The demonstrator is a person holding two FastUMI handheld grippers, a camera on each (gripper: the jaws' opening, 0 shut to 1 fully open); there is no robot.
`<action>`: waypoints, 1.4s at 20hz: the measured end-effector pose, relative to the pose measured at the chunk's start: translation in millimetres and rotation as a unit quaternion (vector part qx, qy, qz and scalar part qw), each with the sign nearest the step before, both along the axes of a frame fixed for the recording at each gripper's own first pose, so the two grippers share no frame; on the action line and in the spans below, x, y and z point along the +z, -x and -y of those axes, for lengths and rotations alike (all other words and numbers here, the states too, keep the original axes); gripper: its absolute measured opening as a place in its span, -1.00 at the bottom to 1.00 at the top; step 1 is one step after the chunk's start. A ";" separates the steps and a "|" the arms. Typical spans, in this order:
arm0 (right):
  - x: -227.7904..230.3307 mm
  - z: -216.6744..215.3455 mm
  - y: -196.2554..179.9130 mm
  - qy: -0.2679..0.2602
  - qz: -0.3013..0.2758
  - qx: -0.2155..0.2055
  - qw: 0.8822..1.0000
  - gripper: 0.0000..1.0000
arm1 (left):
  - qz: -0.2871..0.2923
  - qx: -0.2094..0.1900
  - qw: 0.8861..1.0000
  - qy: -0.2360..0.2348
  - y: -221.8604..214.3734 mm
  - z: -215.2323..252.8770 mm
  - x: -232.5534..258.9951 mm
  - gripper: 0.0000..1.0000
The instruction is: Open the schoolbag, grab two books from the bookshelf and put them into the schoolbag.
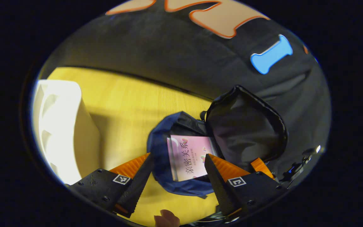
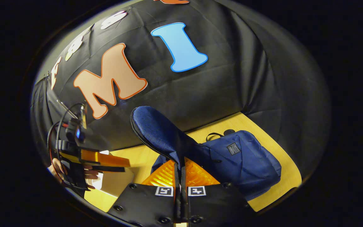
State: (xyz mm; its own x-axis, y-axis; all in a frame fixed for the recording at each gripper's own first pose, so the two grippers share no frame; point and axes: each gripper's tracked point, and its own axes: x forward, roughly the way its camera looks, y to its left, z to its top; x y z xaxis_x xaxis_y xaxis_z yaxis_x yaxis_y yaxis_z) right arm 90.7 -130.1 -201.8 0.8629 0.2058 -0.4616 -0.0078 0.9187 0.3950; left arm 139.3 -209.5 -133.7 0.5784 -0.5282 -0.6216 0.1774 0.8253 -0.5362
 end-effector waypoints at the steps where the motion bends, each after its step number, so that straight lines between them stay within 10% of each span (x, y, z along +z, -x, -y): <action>1: -0.4 0.1 -0.1 0.003 0.000 0.001 1.000 -0.94 | 0.025 -0.002 1.000 -0.019 0.7 -11.1 9.2 0.92; 7: 1.2 2.1 1.0 0.005 0.001 -0.007 1.000 -0.94 | 0.154 0.022 0.982 -0.108 16.8 -113.7 74.5 0.90; 21: -3.8 1.8 5.2 0.014 -0.003 -0.010 1.000 -0.94 | 0.190 0.162 0.937 -0.243 66.4 -387.8 82.9 0.89; 28: -5.0 4.3 12.8 0.016 -0.006 -0.019 1.000 -0.98 | 0.111 0.163 0.951 -0.237 44.0 -441.7 30.0 0.89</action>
